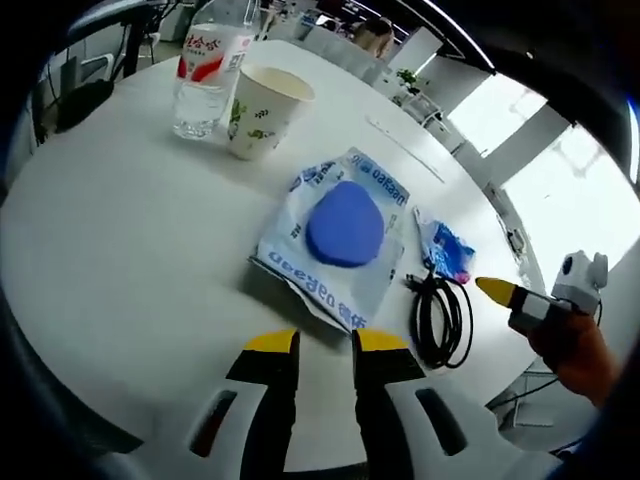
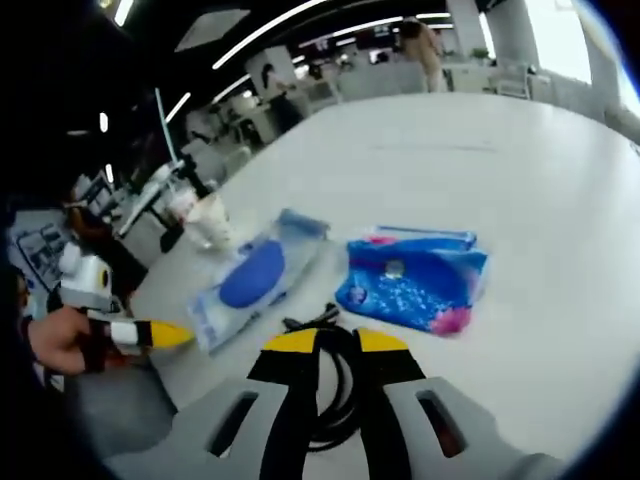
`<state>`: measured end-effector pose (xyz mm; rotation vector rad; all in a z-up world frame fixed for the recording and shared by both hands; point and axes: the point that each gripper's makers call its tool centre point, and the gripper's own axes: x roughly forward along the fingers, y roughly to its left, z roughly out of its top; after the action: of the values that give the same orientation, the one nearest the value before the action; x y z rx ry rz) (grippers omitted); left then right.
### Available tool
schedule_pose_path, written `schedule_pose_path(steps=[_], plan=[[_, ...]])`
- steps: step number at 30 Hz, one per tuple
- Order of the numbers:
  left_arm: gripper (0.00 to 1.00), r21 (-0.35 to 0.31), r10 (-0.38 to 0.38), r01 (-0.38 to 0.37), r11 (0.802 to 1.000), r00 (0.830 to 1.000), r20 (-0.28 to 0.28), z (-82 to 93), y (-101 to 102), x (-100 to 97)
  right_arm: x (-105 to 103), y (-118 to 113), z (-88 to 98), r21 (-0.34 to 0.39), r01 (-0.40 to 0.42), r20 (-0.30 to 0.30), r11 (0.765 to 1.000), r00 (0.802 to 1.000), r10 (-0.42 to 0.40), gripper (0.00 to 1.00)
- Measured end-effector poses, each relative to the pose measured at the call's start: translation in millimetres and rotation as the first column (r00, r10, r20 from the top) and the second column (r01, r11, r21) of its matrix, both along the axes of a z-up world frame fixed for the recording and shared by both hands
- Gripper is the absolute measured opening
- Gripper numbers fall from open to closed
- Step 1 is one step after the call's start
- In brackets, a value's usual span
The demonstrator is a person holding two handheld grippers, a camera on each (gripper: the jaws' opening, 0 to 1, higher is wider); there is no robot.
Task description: Arrange the tabletop items into an orderly group along one side of the table until the central work area is clear of visible clutter.
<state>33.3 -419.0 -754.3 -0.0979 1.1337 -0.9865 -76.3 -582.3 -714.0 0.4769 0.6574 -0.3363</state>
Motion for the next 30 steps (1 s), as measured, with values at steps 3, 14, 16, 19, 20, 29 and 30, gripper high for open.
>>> schedule_pose_path(steps=[3, 14, 16, 19, 20, 29, 30], plan=[[0.18, 0.004, -0.006, 0.006, 1.0, 1.0, 0.0, -2.1, -4, 0.0, 1, 0, 2.5, 0.005, 0.009, 0.011, 1.0, 1.0, -0.01, 0.1], [0.16, 0.004, 0.041, -0.041, 0.999, 0.999, -0.027, -7.2, -13, 12.8, -7, 0, 0.7, 0.015, 0.007, -0.003, 1.0, 1.0, -0.007, 0.1], [0.1, 0.007, 0.053, -0.053, 0.999, 0.999, -0.005, -8.5, -15, 17.4, -7, 0, 0.7, 0.012, 0.003, -0.008, 1.0, 1.0, -0.003, 0.09], [0.08, 0.001, 0.072, -0.072, 0.997, 0.997, -0.024, -11.0, -17, 19.2, -7, 0, 1.3, 0.011, -0.002, -0.011, 1.0, 1.0, 0.002, 0.09], [0.08, -0.004, 0.075, -0.075, 0.997, 0.997, -0.028, -10.8, -17, 19.1, -7, 0, 1.6, 0.009, -0.004, -0.011, 1.0, 1.0, 0.004, 0.09], [0.01, -0.01, 0.07, -0.071, 0.997, 0.997, -0.012, -7.4, -10, 21.2, -4, 3, 1.1, 0.012, -0.012, -0.012, 1.0, 1.0, 0.012, 0.08], [0.01, -0.011, 0.073, -0.074, 0.997, 0.997, -0.013, -7.1, -8, 22.1, -3, 3, 1.2, 0.013, -0.012, -0.012, 1.0, 1.0, 0.013, 0.08]])
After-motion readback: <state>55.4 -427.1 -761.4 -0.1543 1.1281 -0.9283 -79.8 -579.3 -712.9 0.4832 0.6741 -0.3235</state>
